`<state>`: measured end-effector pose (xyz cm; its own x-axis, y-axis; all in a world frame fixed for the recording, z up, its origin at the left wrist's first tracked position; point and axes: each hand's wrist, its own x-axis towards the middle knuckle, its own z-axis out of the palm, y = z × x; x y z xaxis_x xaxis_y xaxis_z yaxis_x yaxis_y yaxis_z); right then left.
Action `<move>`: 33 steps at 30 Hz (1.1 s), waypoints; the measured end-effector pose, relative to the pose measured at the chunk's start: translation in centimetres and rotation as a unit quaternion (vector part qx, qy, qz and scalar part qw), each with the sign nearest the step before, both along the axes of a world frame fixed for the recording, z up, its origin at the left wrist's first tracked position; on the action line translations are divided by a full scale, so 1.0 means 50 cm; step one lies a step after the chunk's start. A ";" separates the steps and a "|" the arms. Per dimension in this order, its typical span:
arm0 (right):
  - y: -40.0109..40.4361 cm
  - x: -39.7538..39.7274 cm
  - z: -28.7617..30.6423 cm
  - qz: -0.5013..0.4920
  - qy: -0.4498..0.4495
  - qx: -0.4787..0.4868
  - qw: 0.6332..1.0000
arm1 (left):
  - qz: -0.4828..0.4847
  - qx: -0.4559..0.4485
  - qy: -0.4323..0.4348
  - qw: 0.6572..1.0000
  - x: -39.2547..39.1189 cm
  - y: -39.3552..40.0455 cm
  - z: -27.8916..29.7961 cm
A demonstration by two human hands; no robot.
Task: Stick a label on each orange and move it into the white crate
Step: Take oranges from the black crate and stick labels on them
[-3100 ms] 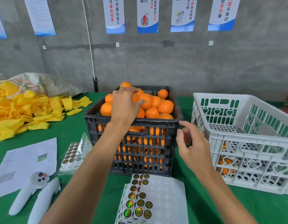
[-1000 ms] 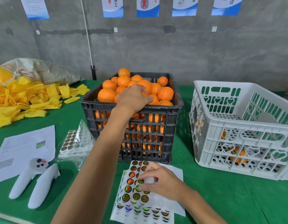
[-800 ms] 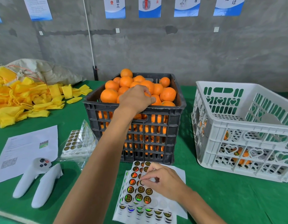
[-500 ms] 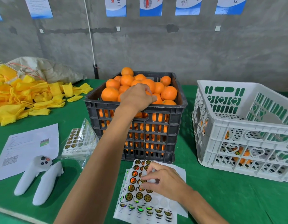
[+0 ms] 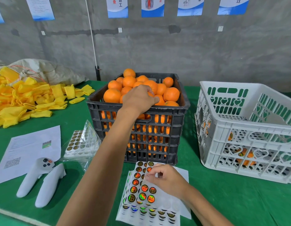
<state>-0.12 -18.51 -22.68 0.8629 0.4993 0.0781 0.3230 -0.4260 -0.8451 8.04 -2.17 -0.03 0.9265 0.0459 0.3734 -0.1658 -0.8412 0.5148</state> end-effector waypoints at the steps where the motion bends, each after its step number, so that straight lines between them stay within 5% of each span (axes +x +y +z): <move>1: 0.001 -0.001 -0.001 -0.015 -0.006 0.006 1.000 | 0.001 0.001 -0.001 1.000 0.000 0.000 0.000; 5: 0.014 -0.027 0.029 -0.120 -0.021 0.116 0.986 | 0.005 0.013 -0.016 1.000 0.000 -0.001 -0.002; 9: 0.004 -0.032 0.193 -0.215 -0.299 0.208 0.906 | -0.007 -0.014 -0.051 0.999 0.005 0.004 -0.008; 12: -0.006 0.001 0.319 -0.316 -0.429 0.186 0.825 | -0.066 -0.170 -0.076 0.980 0.001 -0.005 0.008; 14: -0.001 0.032 0.376 -0.366 -0.440 0.153 0.806 | -0.093 -0.323 -0.051 0.941 -0.004 -0.010 0.030; 16: 0.008 0.065 0.414 -0.382 -0.434 0.131 0.805 | -0.104 -0.415 0.002 0.904 -0.007 -0.013 0.044; 19: 0.023 0.106 0.435 -0.379 -0.409 0.105 0.823 | -0.088 -0.431 0.050 0.897 -0.008 -0.033 0.051; 25: 0.008 0.118 0.432 -0.272 -0.298 0.217 0.889 | -0.053 -0.479 0.102 0.870 0.017 -0.068 0.065; 28: -0.010 0.113 0.431 -0.238 -0.298 0.094 0.920 | -0.066 -0.470 0.118 0.872 0.034 -0.092 0.075; 31: -0.030 0.115 0.432 -0.310 -0.289 0.003 0.906 | -0.158 -0.469 0.188 0.848 0.055 -0.132 0.083; 33: -0.064 0.118 0.435 -0.405 -0.314 -0.024 0.858 | -0.210 -0.387 0.179 0.880 0.071 -0.158 0.085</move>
<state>5.77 -21.71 -0.93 0.7231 -0.2291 0.6516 0.2897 -0.7558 -0.5872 11.59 -10.09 4.24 0.9742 -0.2169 0.0624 -0.0899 -0.1194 0.9888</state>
